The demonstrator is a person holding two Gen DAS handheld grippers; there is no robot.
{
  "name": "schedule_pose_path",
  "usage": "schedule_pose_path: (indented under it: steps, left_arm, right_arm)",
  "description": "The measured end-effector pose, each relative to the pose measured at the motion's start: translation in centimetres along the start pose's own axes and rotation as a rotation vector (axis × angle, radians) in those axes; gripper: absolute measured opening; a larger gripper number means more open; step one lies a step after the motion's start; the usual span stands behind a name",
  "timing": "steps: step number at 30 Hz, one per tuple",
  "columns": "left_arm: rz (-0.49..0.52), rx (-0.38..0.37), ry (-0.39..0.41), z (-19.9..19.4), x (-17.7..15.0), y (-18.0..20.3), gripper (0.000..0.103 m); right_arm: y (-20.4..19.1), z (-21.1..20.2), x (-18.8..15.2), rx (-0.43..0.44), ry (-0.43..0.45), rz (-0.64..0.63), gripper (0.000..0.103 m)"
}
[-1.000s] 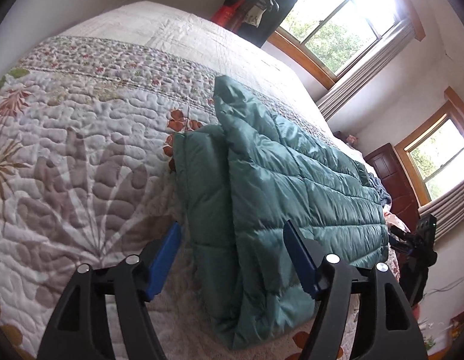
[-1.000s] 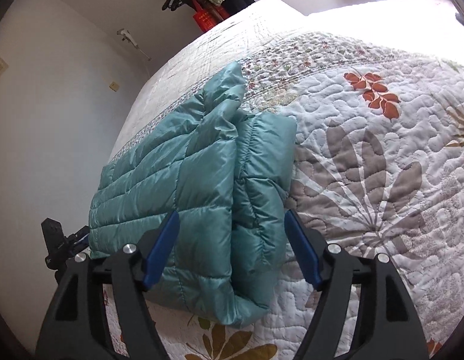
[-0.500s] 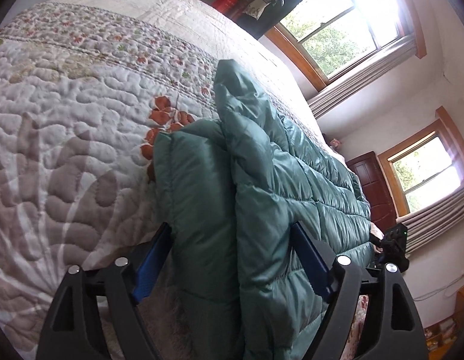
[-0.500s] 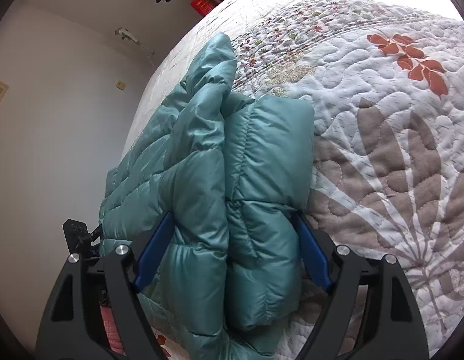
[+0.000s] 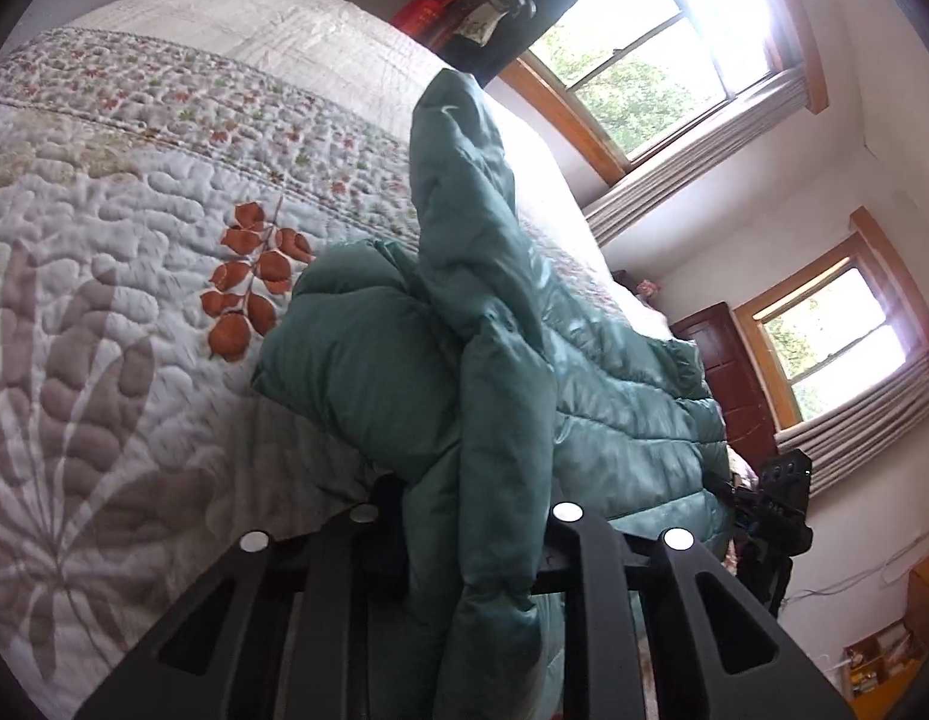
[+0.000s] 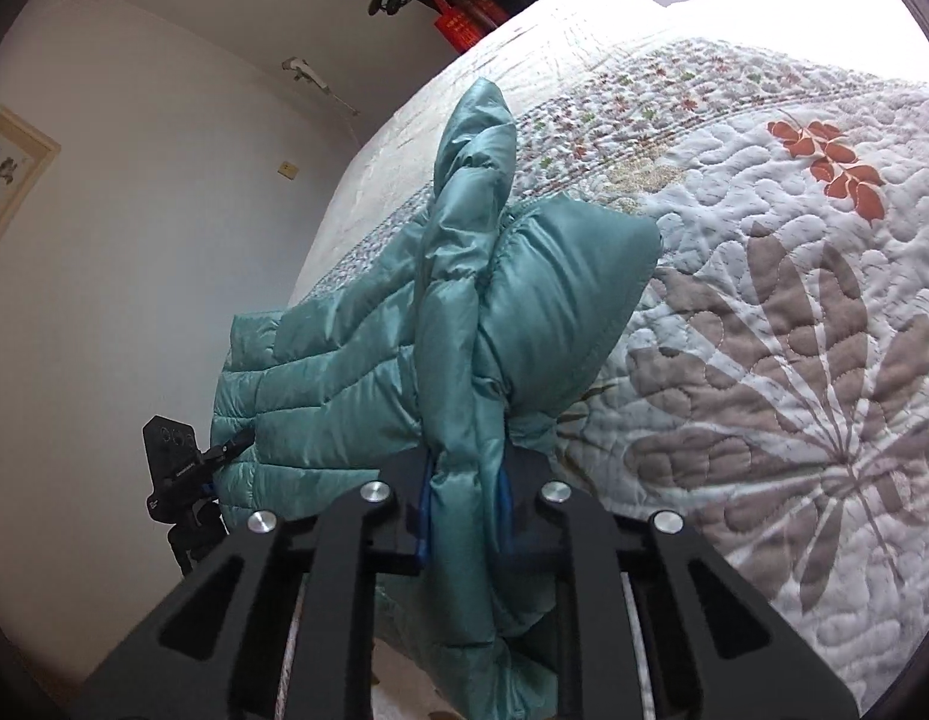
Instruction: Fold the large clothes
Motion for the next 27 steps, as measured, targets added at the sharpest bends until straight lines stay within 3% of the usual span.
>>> schedule_pose_path:
  steps: [5, 11, 18, 20, 23, 27]
  left_arm:
    - [0.039, -0.042, -0.04, -5.0, -4.4, 2.8, 0.021]
    - [0.065, -0.063, -0.086, -9.4, -9.3, 2.7, 0.023]
    - [0.065, 0.03, -0.102, -7.4, -13.5, -2.0, 0.033]
    - [0.045, 0.036, -0.089, -6.6, -13.8, -3.6, 0.045]
    - [0.013, 0.018, -0.075, -5.8, -14.0, -5.0, 0.054]
    - [0.012, 0.046, -0.067, -6.3, -13.8, -4.9, 0.055]
  right_arm:
    - [-3.6, -5.1, -3.6, -0.018, 0.001, -0.067, 0.013]
    - [-5.3, -10.0, -10.4, -0.016, -0.003, -0.084, 0.014]
    - [-1.3, -8.2, -16.2, -0.025, -0.067, 0.016, 0.018]
    - [0.1, -7.3, -16.7, 0.0, -0.07, 0.055, 0.022]
    - [0.7, -6.6, -17.1, 0.018, -0.058, 0.065, 0.025]
    - [0.1, -7.0, -17.4, -0.019, -0.051, 0.031, 0.031]
Point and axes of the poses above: each gripper's, at about its wrist camera, not at the fingertips, and z roughly the way its jaws point, y to its right, x to its top, the point moved 5 cm from there along z, roughly the way its jaws point, and after that the axes turned 7 degrees about -z, right-handed, at the moved point
